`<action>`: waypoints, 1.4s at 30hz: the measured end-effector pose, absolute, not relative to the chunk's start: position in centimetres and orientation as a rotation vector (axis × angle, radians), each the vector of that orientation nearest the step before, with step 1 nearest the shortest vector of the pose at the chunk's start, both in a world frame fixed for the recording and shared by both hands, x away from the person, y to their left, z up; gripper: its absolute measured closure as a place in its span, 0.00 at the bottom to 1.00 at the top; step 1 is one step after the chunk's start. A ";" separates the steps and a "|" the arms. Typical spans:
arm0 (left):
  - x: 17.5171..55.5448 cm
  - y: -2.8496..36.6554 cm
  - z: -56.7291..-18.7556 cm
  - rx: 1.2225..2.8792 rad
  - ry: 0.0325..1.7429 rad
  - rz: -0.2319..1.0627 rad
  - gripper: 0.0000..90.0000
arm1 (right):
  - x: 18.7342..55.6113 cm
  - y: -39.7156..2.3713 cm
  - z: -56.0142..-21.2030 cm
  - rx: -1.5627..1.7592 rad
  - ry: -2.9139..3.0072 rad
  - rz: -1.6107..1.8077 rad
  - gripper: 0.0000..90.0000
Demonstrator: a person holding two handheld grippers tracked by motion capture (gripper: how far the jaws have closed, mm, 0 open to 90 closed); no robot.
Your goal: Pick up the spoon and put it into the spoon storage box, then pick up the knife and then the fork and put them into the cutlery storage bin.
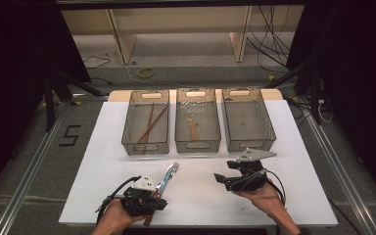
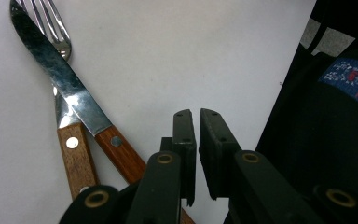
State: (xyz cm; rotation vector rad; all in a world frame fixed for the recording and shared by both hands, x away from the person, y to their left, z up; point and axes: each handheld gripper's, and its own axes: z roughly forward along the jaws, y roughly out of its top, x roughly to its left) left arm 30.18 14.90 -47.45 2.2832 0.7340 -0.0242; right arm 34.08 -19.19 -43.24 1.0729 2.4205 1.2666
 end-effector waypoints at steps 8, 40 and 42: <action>30.1 14.6 -47.8 2.337 0.723 -0.025 0.96 | 33.3 -19.8 -44.1 1.080 2.434 1.259 0.36; 30.7 16.0 -48.1 2.488 0.810 0.055 0.97 | 32.5 -19.8 -44.5 1.087 2.459 1.238 0.37; 30.9 16.3 -48.0 2.497 0.823 0.087 0.97 | 32.5 -19.8 -44.6 1.086 2.460 1.238 0.37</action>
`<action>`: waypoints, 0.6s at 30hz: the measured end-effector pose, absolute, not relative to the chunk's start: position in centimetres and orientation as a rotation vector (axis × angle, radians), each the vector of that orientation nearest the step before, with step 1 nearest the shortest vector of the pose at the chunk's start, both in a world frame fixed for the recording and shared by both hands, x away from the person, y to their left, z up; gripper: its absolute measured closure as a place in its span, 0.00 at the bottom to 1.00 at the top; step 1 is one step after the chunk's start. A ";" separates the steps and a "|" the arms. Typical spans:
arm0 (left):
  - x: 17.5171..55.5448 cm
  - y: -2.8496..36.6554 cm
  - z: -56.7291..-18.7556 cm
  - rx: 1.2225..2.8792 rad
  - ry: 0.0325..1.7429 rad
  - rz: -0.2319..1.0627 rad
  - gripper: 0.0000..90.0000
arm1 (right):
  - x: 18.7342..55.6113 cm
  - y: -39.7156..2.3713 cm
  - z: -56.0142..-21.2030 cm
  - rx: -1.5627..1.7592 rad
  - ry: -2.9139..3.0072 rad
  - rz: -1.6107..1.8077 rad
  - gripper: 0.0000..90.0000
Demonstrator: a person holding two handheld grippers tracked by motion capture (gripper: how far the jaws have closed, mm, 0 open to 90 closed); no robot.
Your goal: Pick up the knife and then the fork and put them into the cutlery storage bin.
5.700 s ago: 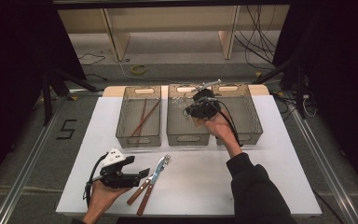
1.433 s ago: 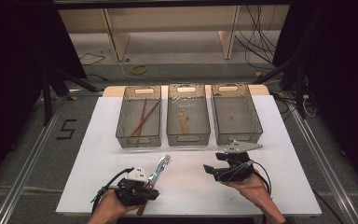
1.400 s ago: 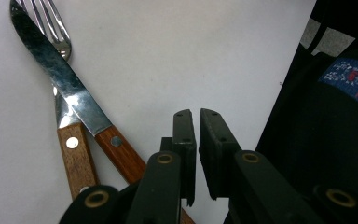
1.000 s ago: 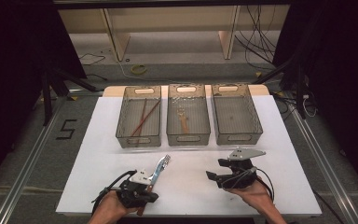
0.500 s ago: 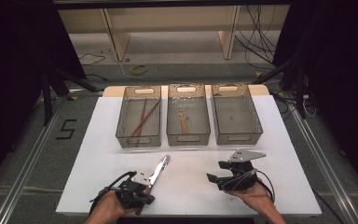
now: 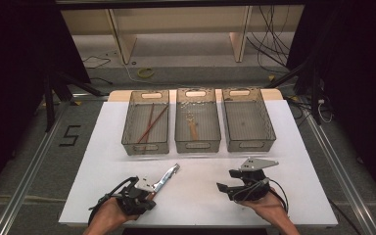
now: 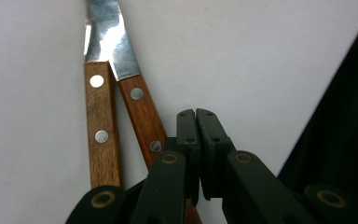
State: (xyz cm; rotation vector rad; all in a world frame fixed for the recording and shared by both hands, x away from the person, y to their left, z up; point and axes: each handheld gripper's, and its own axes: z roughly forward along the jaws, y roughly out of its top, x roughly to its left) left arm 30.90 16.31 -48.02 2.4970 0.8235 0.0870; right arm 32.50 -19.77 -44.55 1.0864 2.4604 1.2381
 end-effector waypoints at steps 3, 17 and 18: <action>31.3 16.9 -48.0 2.496 0.847 0.111 0.97 | 32.5 -19.7 -44.6 1.086 2.461 1.237 0.37; 33.1 18.3 -48.0 2.484 0.930 0.218 0.95 | 32.5 -19.6 -44.7 1.078 2.472 1.227 0.37; 33.1 18.2 -48.0 2.485 0.930 0.221 0.95 | 32.5 -19.6 -44.7 1.076 2.473 1.226 0.37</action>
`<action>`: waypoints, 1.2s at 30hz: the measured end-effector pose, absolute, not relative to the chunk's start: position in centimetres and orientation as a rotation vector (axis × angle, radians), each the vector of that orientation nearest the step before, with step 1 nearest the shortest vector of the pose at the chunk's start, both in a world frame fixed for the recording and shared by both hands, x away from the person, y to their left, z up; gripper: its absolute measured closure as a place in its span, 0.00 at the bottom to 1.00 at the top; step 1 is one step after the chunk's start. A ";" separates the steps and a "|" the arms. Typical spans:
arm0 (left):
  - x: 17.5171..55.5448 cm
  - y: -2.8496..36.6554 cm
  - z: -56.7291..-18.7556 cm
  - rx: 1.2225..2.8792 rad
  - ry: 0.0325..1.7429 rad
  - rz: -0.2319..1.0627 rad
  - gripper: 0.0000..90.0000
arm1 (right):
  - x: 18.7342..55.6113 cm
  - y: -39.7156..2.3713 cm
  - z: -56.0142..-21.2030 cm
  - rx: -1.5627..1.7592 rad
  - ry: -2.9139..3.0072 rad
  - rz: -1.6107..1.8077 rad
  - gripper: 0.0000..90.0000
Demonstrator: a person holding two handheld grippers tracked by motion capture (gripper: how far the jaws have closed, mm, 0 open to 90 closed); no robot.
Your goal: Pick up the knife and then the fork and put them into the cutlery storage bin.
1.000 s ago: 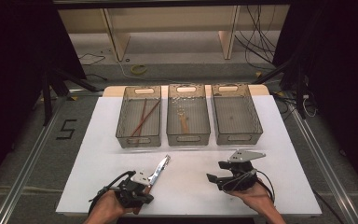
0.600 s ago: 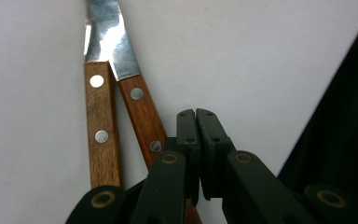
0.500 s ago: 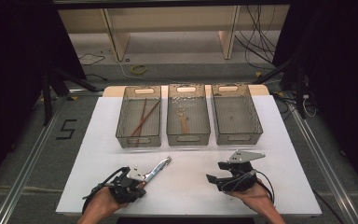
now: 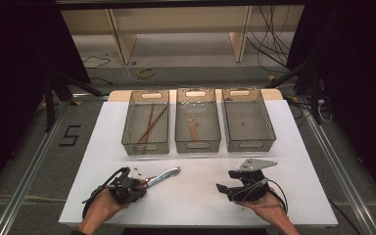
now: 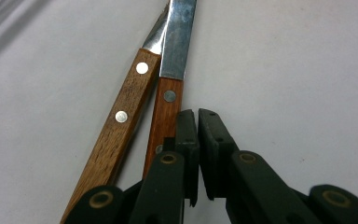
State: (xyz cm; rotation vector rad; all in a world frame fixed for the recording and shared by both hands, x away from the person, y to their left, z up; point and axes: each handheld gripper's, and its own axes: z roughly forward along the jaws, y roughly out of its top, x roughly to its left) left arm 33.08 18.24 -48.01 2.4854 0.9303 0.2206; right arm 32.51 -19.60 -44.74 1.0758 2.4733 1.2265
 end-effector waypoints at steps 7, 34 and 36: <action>32.9 17.7 -47.1 2.513 0.892 0.184 0.74 | 32.5 -19.6 -44.7 1.080 2.473 1.233 0.37; 33.3 20.7 -46.1 2.584 1.019 0.183 0.40 | 32.5 -19.6 -44.5 1.068 2.482 1.246 0.38; 33.3 20.7 -46.2 2.595 1.028 0.175 0.44 | 32.5 -19.6 -44.5 1.068 2.482 1.246 0.38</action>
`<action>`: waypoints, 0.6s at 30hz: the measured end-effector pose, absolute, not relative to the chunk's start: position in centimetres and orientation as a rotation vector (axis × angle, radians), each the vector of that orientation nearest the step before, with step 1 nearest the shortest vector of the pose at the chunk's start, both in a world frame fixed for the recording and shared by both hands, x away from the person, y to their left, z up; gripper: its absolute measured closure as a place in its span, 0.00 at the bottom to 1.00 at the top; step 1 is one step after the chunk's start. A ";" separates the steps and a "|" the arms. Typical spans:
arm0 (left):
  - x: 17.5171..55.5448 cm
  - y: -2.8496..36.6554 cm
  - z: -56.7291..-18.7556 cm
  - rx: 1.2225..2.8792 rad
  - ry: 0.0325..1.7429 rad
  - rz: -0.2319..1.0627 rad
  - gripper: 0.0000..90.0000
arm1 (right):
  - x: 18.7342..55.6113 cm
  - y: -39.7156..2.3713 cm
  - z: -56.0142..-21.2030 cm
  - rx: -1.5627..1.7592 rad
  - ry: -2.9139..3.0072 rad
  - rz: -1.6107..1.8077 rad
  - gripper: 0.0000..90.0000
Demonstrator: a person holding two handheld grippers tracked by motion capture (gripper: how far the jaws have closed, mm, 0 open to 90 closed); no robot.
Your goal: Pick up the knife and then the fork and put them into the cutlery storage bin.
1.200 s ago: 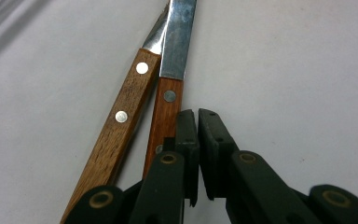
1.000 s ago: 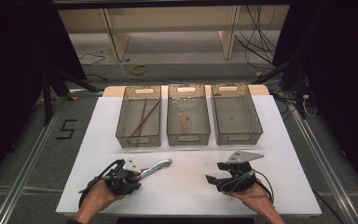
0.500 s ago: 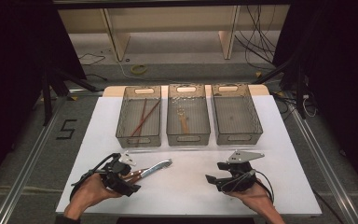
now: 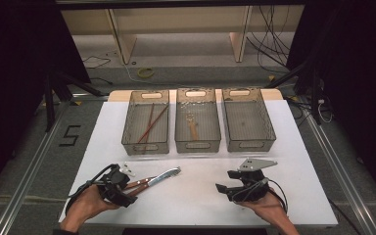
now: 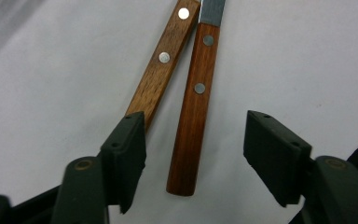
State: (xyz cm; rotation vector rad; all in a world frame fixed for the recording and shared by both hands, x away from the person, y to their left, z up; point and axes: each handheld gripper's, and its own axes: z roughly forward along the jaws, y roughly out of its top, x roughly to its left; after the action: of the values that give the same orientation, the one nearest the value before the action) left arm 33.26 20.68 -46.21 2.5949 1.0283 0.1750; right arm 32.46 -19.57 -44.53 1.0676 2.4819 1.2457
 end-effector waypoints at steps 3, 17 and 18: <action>33.4 20.7 -46.4 2.604 1.035 0.195 0.50 | 32.4 -19.6 -44.5 1.067 2.480 1.247 0.38; 33.9 20.6 -47.2 2.642 1.069 0.142 0.72 | 32.4 -19.6 -44.5 1.069 2.484 1.245 0.38; 33.9 20.6 -47.2 2.632 1.090 0.130 0.74 | 32.4 -19.6 -44.5 1.067 2.484 1.244 0.38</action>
State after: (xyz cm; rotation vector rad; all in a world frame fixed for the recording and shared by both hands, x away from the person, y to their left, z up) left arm 33.95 20.63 -47.24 2.6322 1.0902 0.1298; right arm 32.44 -19.58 -44.49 1.0673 2.4841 1.2444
